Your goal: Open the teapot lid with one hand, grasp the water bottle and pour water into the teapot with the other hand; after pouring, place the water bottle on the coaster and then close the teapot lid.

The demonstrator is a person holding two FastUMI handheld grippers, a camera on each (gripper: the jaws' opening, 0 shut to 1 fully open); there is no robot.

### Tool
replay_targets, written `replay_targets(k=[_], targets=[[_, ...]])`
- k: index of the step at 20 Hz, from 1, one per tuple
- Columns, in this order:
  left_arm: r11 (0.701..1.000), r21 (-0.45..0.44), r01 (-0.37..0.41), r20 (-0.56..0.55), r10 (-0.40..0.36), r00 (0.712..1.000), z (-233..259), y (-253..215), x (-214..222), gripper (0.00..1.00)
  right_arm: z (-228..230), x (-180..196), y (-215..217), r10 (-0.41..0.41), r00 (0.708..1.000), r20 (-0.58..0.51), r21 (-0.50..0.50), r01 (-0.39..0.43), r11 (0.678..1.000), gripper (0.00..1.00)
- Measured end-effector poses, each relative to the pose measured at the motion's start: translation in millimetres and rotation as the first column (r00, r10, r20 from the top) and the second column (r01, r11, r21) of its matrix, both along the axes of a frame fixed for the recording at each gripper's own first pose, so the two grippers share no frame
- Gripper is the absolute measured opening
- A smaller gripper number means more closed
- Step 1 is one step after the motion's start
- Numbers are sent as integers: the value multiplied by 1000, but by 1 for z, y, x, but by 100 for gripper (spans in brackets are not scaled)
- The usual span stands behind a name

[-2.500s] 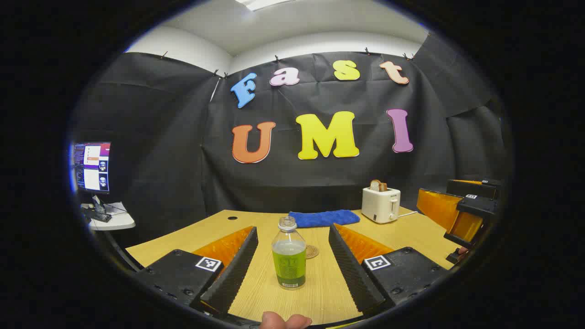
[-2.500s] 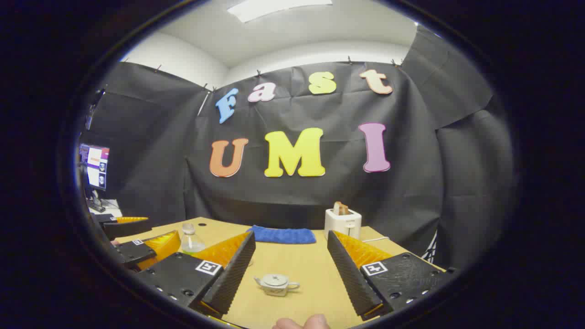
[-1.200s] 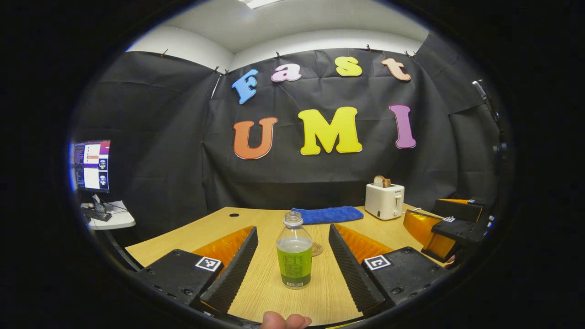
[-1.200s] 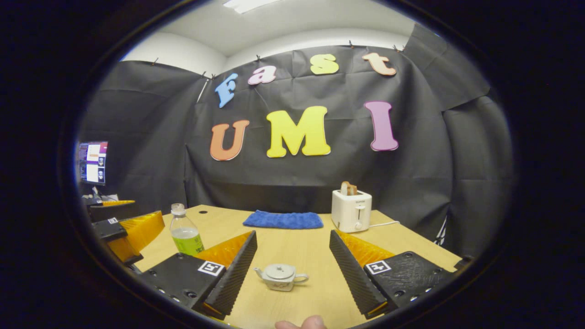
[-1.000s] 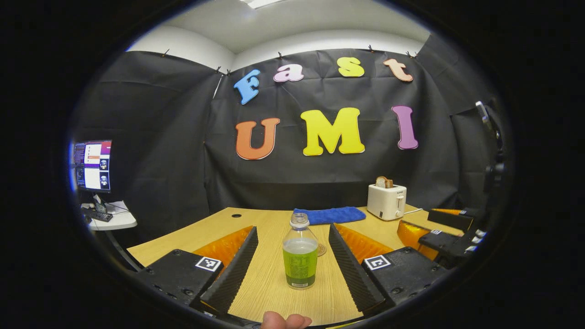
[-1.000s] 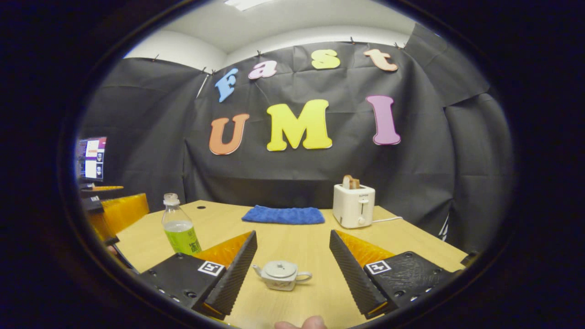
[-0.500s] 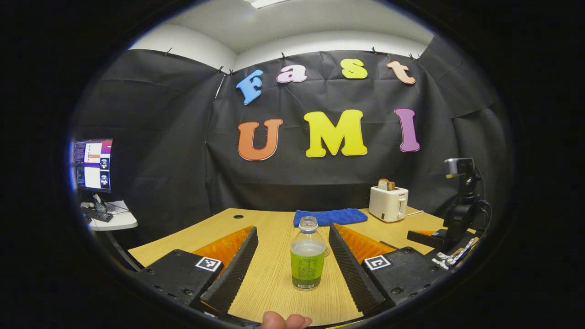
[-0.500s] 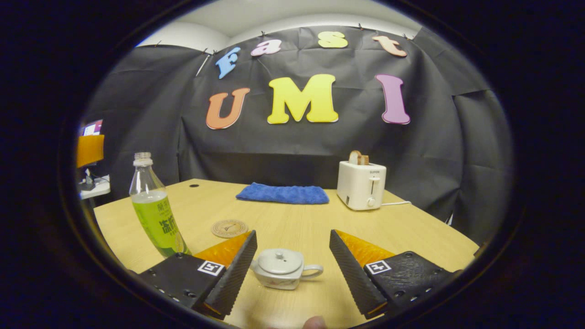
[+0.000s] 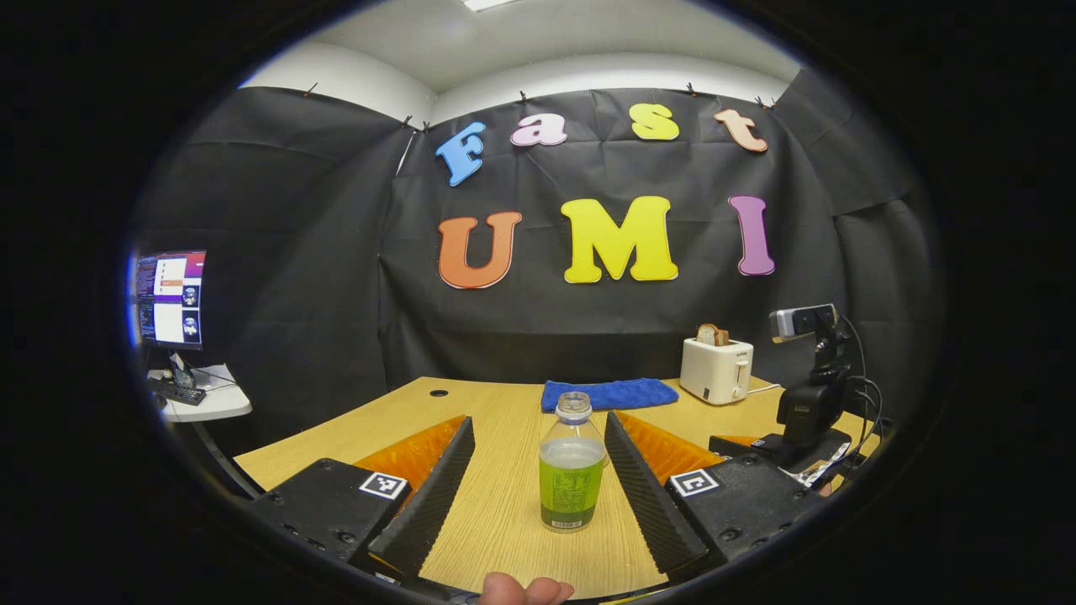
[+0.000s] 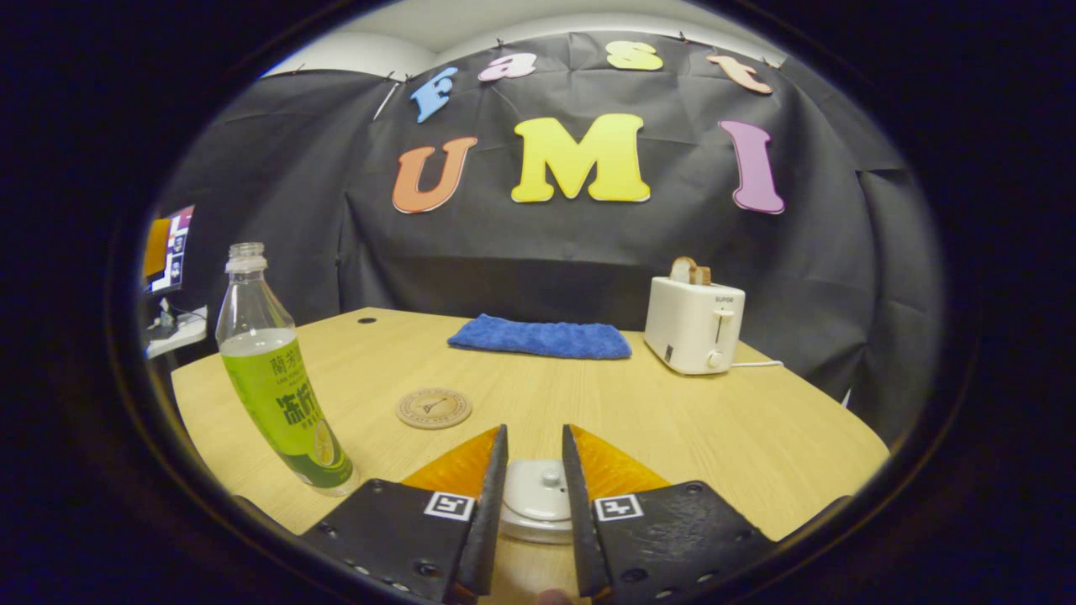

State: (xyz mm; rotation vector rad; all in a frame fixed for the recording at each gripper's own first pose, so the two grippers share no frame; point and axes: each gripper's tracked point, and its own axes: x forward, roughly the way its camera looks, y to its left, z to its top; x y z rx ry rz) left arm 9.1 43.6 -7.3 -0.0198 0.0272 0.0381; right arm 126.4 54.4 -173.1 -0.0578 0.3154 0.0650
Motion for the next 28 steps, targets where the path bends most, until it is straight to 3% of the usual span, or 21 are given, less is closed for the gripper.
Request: replay_targets(k=[1, 2, 5, 6, 13, 18, 28], targets=[[1000, -4, 0, -1, 0, 1000, -1, 2, 0, 97, -1, 0, -2, -12, 1000, -3, -1, 12, 1000, 28], [1000, -9, -1, 0, 1, 1000, -2, 3, 0, 97, -4, 1, -5, -20, 1000, -14, 4, 20, 1000, 21], [1000, -14, -2, -1, 2, 1000, 0, 4, 0, 97, -13, 12, -8, -30, 999, -17, 21, 30, 999, 18], [1000, -13, -3, -2, 3, 1000, 0, 5, 0, 97, -6, 5, -9, -28, 999, -27, 13, 28, 1000, 2], [1000, -28, -4, -10, 4, 1000, -10, 6, 3, 97, 2, 3, -7, 3, 1000, -11, 88, -2, 996, 2], [998, -52, 27, -88, -32, 996, -48, -3, -2, 98, 20, 1, -16, 3, 1000, 16, 110, -4, 994, 2], [991, -106, 77, -210, -98, 973, -110, -32, 21, 98, 60, -27, -25, 34, 998, 58, 77, -38, 996, 2]])
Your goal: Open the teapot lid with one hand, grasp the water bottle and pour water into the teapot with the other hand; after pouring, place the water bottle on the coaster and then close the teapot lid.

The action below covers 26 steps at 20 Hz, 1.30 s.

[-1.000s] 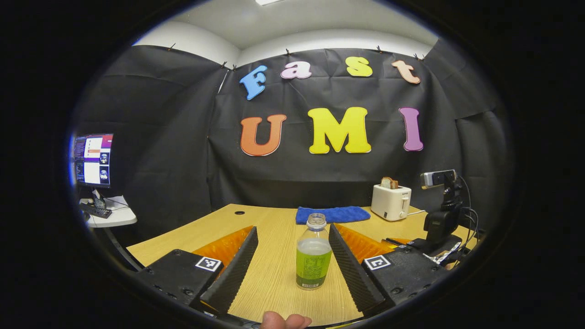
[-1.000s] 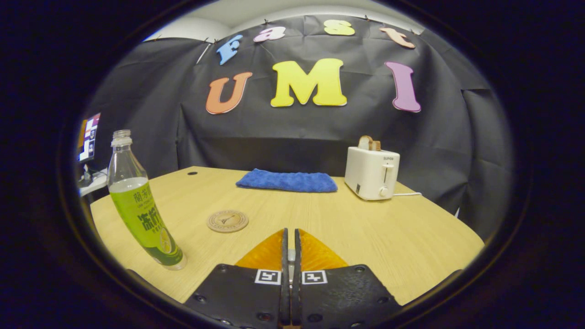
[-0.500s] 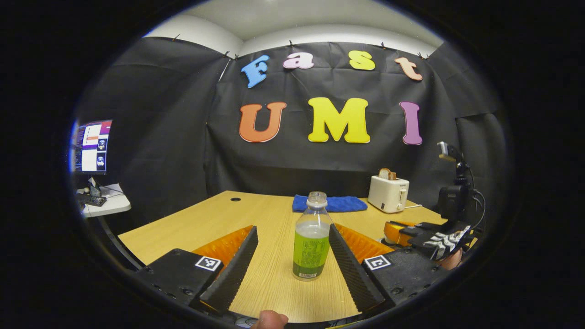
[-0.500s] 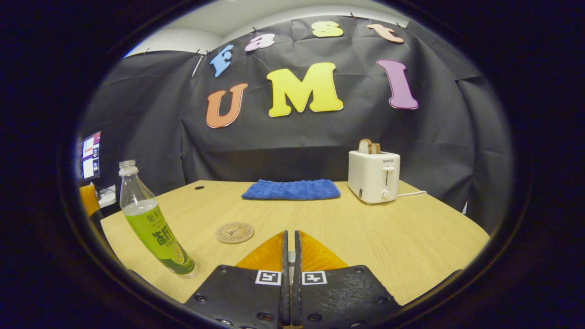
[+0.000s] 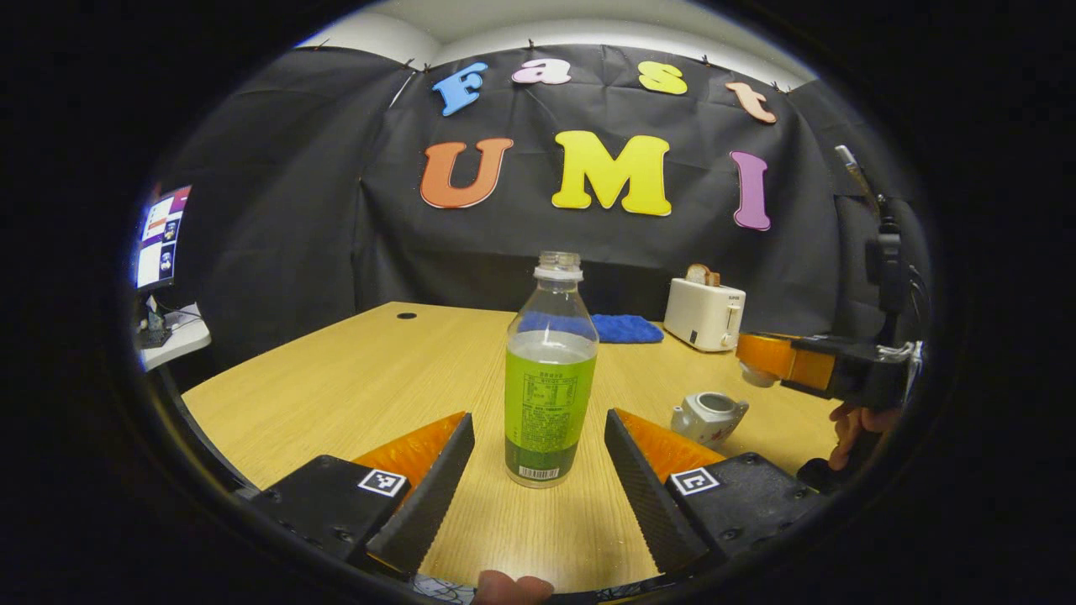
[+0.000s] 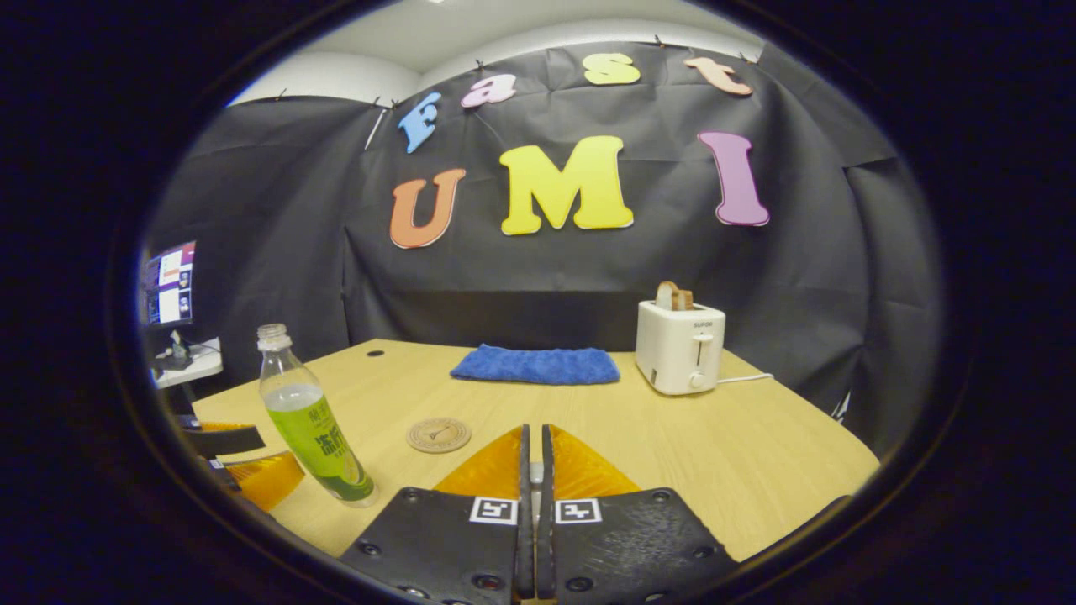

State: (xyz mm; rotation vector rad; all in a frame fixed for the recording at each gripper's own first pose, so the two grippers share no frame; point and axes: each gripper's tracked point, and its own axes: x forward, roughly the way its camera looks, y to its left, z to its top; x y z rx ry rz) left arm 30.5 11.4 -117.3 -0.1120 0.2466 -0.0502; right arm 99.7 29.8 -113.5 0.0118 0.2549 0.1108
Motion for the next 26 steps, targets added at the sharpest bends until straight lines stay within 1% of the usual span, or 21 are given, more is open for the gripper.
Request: replay_targets(k=[5, 9, 11, 13, 15, 16, 18, 19, 21, 23, 24, 25, 26], targets=[[1000, 26, 10, -24, -9, 1000, -19, -4, 18, 98, 10, -6, -7, -2, 1000, 20, -8, 2, 1000, 1], [999, 36, 19, -30, -18, 999, -25, -4, 28, 98, 12, -11, -13, -8, 1000, 27, -14, 8, 1000, 1], [999, 46, 10, -27, -9, 1000, -25, -2, 31, 98, 12, -11, -17, -13, 1000, 28, -16, 14, 1000, 1], [998, 66, 9, -11, -8, 1000, -20, -1, 30, 95, 10, -12, -19, -16, 1000, 23, -12, 17, 1000, 1], [997, 71, 17, -16, -16, 1000, -23, -2, 33, 86, 8, -13, -20, -15, 1000, 19, -8, 15, 1000, 1], [997, 82, 16, -13, -14, 1000, -23, -1, 34, 78, 7, -15, -21, -13, 1000, 18, -7, 13, 1000, 1], [993, 115, -2, -35, 6, 999, -23, 3, 34, 77, 6, -17, -25, -14, 1000, 17, -6, 14, 1000, 1], [988, 152, -16, -50, 24, 998, -23, 7, 35, 76, 6, -19, -27, -17, 1000, 16, 0, 17, 1000, 1], [975, 220, -19, -58, 33, 998, -15, 12, 36, 75, 4, -23, -32, -17, 1000, 12, 10, 17, 1000, 1], [954, 301, -16, -66, 38, 997, -9, 17, 35, 74, 5, -24, -40, -24, 1000, 13, 12, 24, 1000, 1], [939, 345, -12, -71, 39, 997, -5, 20, 36, 73, 5, -25, -43, -27, 1000, 13, 18, 27, 999, 1], [917, 399, -2, -80, 37, 996, -3, 23, 35, 73, 7, -26, -45, -28, 1000, 13, 26, 27, 999, 1], [885, 465, 14, -87, 30, 996, 1, 25, 35, 72, 6, -27, -48, -28, 1000, 13, 29, 27, 999, 1]])
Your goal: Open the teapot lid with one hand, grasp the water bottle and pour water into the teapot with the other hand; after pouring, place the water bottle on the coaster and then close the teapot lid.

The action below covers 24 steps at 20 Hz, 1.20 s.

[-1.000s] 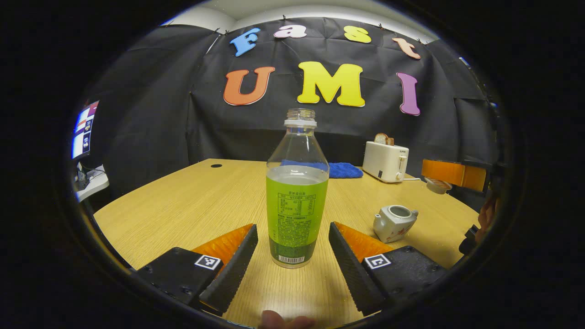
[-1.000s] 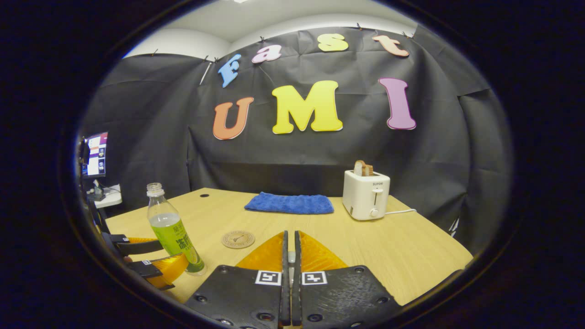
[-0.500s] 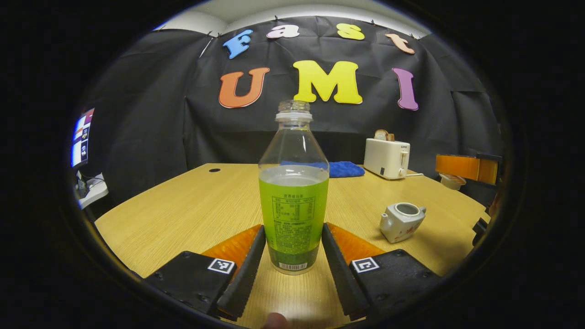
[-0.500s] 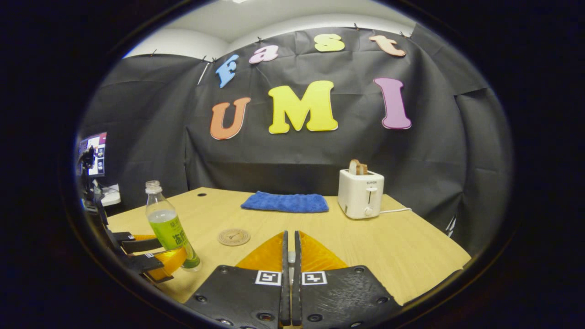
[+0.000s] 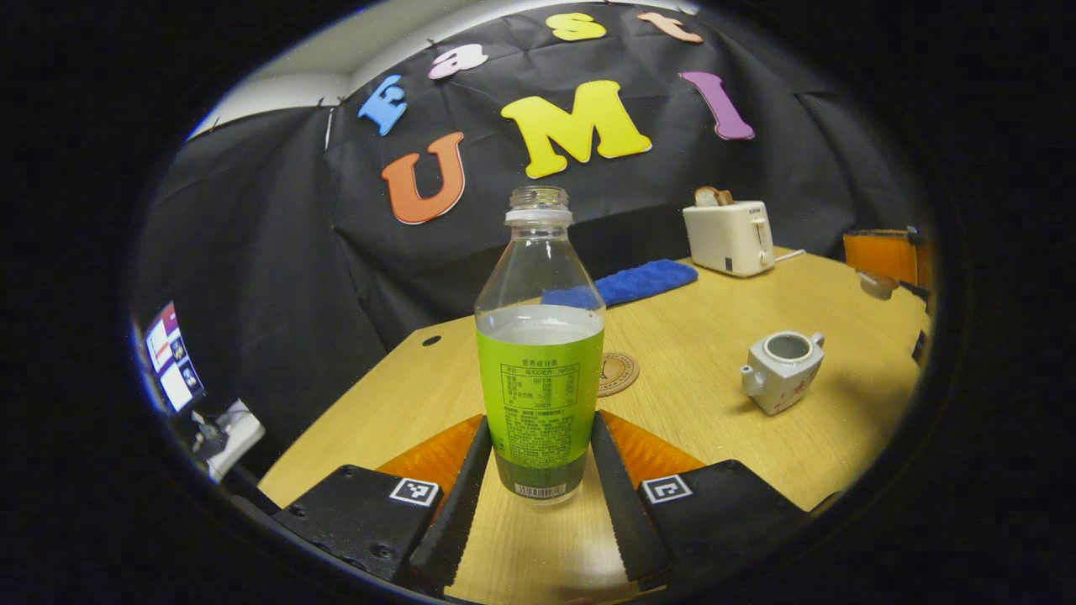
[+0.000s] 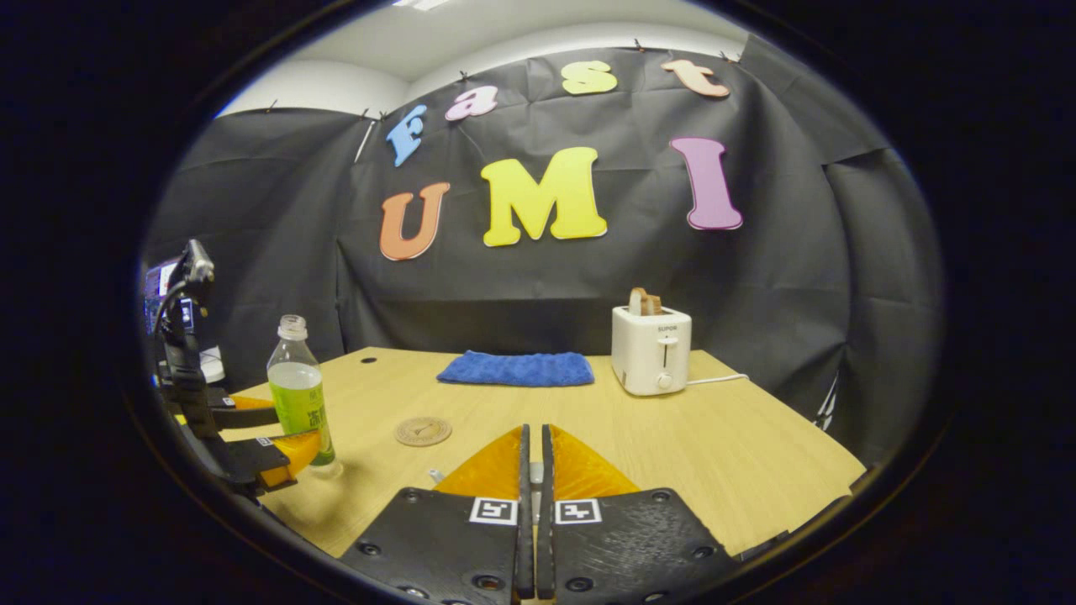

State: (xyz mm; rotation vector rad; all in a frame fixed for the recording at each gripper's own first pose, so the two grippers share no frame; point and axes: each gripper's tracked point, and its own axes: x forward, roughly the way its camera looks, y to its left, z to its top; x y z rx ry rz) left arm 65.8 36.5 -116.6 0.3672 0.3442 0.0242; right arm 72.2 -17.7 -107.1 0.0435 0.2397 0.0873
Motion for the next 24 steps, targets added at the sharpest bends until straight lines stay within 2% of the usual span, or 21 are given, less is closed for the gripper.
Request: replay_targets(k=[2, 5, 7, 10, 13, 16, 17, 19, 20, 21, 22, 24], targets=[[985, 169, 30, -9, -28, 1000, 10, 9, 0, 72, 1, -3, -6, 1, 1000, 3, -3, -1, 1000, 1], [927, 369, 65, -31, -58, 998, 23, 22, 4, 71, 2, -7, -16, -5, 1000, 6, 0, 5, 1000, 1], [878, 469, 95, -54, -79, 995, 28, 22, 5, 71, 0, -10, -22, -7, 1000, 5, -1, 7, 1000, 2], [786, 597, 164, -129, -108, 986, 20, 16, 3, 71, 0, -12, -32, -14, 1000, 5, -7, 14, 1000, 1], [680, 690, 247, -197, -153, 968, 13, 3, 5, 71, -1, -15, -40, -23, 1000, 5, -14, 23, 1000, 2], [581, 759, 295, -238, -174, 955, 15, -4, 10, 71, -5, -16, -46, -29, 1000, 2, -20, 29, 999, 1], [543, 779, 313, -259, -176, 950, 16, -5, 11, 69, -5, -16, -47, -27, 1000, 0, -19, 27, 999, 1], [458, 820, 343, -294, -176, 939, 21, -7, 15, 71, -7, -18, -49, -25, 1000, -2, -17, 25, 1000, 1], [420, 836, 352, -308, -171, 936, 24, -8, 17, 68, -7, -17, -50, -25, 1000, -2, -12, 25, 1000, 1], [385, 849, 362, -321, -169, 932, 26, -10, 18, 71, -9, -16, -51, -26, 1000, -3, -5, 26, 1000, 1], [357, 858, 368, -329, -167, 929, 28, -11, 20, 71, -11, -16, -53, -28, 1000, -5, 2, 28, 1000, 1], [325, 866, 379, -343, -165, 925, 30, -17, 24, 71, -14, -16, -55, -28, 1000, -11, 9, 28, 1000, 1]])
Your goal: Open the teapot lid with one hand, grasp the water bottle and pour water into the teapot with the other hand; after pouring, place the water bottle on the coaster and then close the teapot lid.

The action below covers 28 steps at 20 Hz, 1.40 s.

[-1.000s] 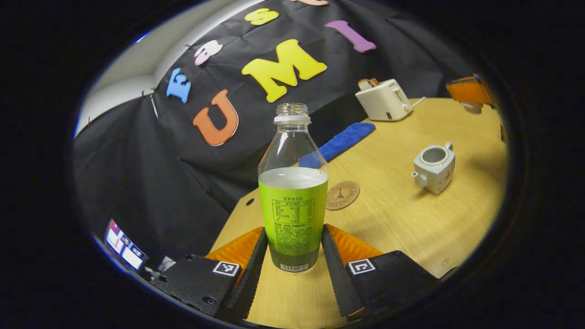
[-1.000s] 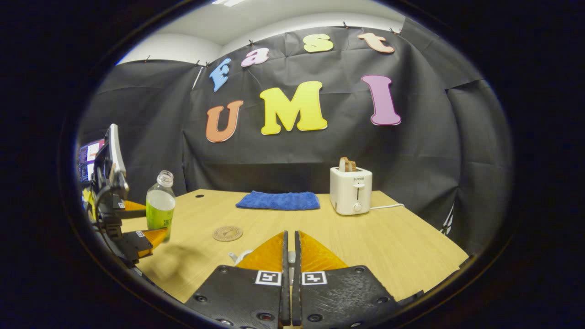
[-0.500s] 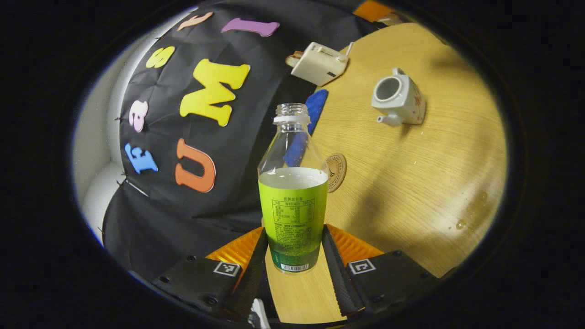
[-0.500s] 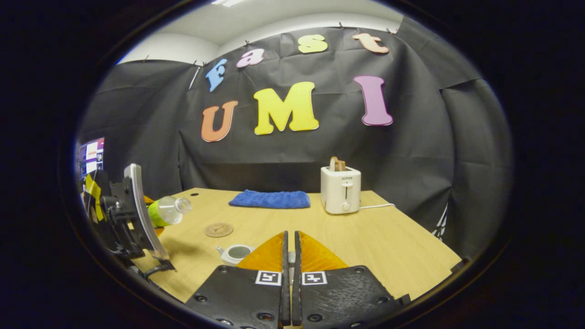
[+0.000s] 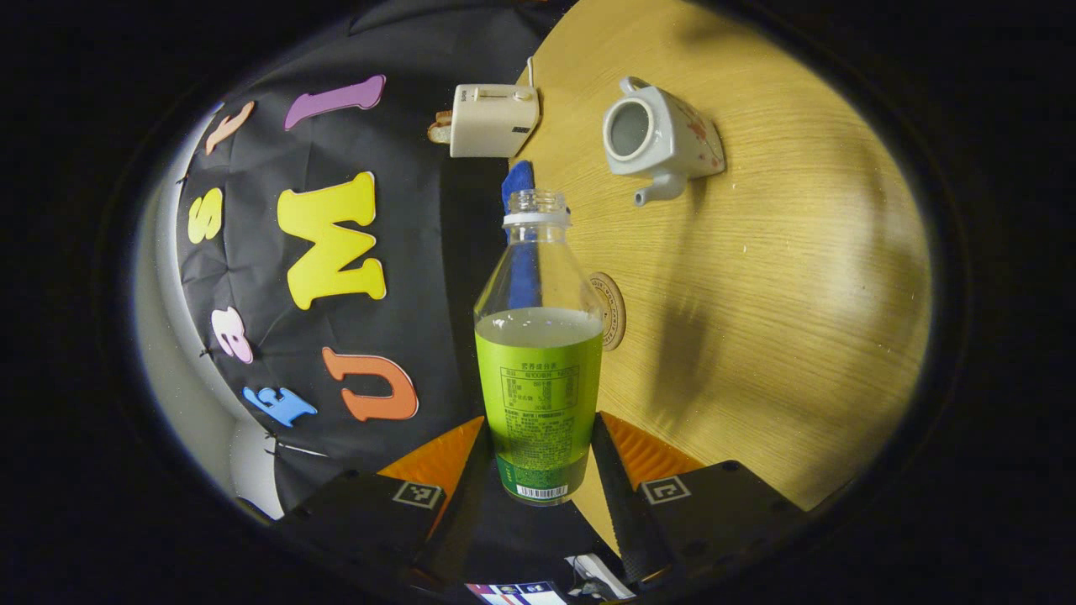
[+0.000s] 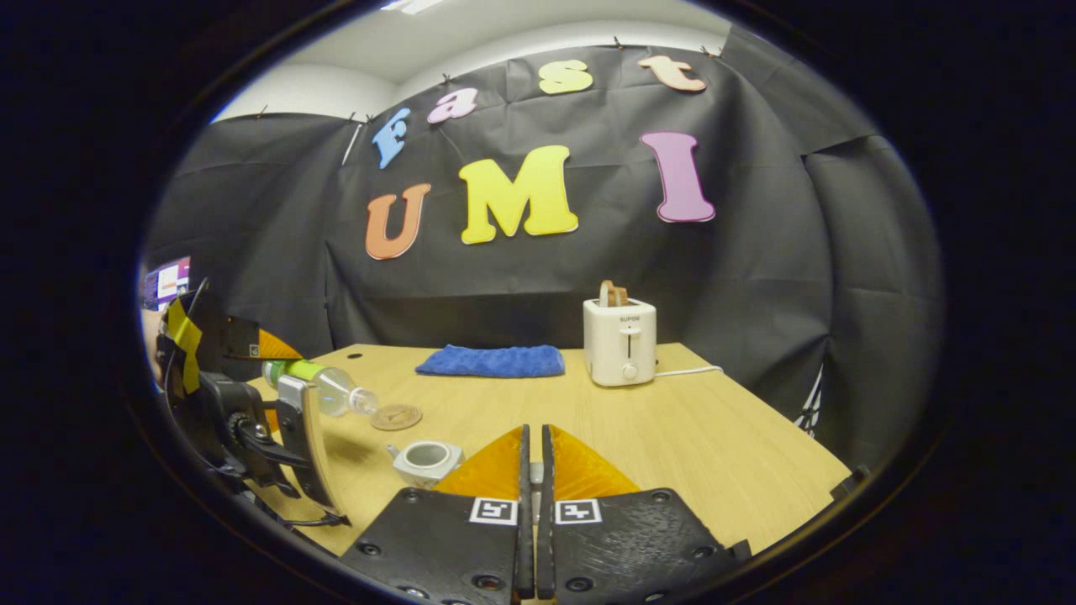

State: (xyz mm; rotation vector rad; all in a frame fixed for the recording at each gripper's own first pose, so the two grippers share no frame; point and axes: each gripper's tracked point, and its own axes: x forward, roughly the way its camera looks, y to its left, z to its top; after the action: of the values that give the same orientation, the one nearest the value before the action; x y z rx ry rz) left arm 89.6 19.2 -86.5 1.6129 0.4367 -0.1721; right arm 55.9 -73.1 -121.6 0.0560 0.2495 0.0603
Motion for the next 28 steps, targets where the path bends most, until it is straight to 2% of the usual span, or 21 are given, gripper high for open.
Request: replay_targets(k=[6, 7, 10, 12, 28], targets=[[994, 98, 57, -24, -55, 998, 3, -24, 3, 71, -4, -2, -12, -11, 1000, -4, 10, 11, 1000, 1], [990, 122, 68, -22, -66, 998, 5, -30, 5, 71, -4, -2, -12, -10, 1000, -5, 11, 11, 1000, 4], [978, 185, 93, -8, -93, 996, 10, -36, 10, 71, -6, -4, -16, -15, 1000, -5, 14, 15, 1000, 1], [968, 227, 103, -1, -106, 994, 15, -39, 13, 68, -6, -4, -19, -20, 1000, -4, 12, 20, 1000, 1], [868, 460, 190, 38, -233, 972, 36, -64, 19, 70, -3, -11, -27, -29, 1000, 5, 16, 29, 999, 1]])
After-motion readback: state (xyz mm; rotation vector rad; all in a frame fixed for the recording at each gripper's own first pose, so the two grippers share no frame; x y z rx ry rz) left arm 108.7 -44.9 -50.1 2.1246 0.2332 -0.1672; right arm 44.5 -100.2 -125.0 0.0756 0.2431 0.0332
